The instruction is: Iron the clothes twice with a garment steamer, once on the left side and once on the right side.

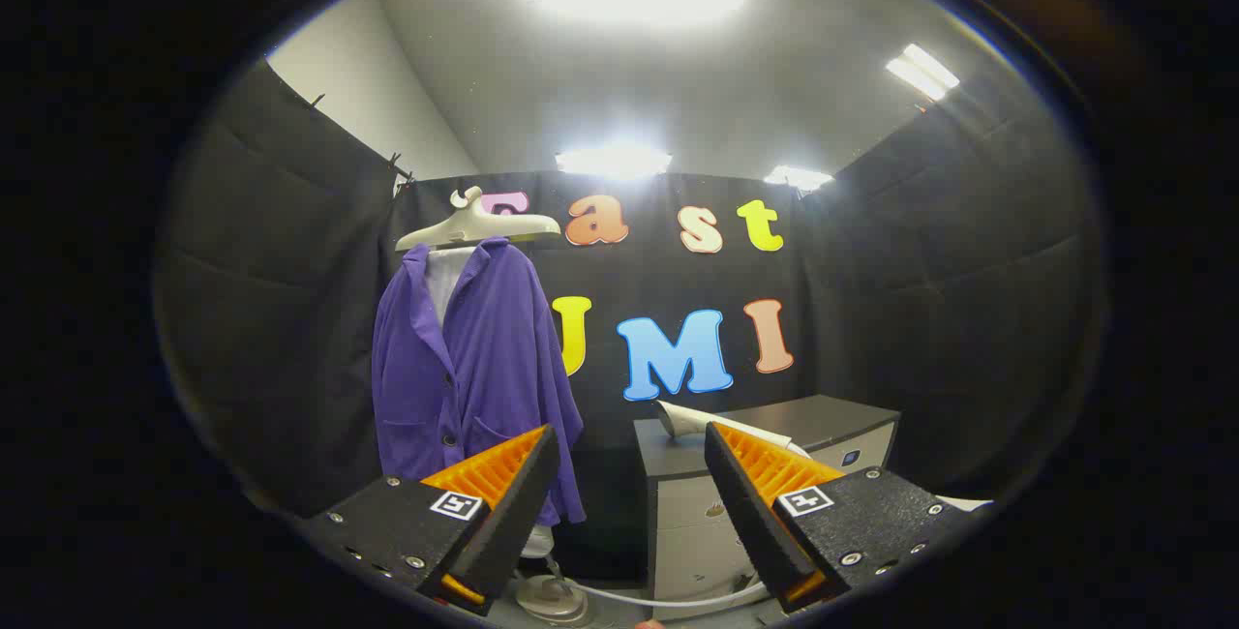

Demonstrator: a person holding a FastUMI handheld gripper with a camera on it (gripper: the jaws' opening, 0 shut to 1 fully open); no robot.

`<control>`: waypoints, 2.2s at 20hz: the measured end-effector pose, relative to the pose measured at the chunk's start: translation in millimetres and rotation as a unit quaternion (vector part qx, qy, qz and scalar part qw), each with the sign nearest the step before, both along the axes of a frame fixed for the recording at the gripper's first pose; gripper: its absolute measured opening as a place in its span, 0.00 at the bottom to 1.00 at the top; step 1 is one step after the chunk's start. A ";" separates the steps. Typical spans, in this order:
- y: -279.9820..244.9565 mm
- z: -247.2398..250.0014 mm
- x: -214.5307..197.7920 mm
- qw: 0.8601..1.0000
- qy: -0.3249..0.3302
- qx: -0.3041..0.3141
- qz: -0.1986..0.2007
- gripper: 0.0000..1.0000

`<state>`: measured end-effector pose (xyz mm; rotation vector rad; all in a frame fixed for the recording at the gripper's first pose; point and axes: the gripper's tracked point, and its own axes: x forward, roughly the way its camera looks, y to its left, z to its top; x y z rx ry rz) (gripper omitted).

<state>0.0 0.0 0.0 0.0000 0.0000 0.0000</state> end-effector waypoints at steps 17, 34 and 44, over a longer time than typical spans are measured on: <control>-11.7 -8.5 -1.8 0.999 0.038 -0.013 0.006 0.94; -126.0 -6.9 121.9 0.977 0.104 -0.134 0.129 0.95; -213.4 -81.1 252.1 0.945 0.258 0.024 0.199 0.95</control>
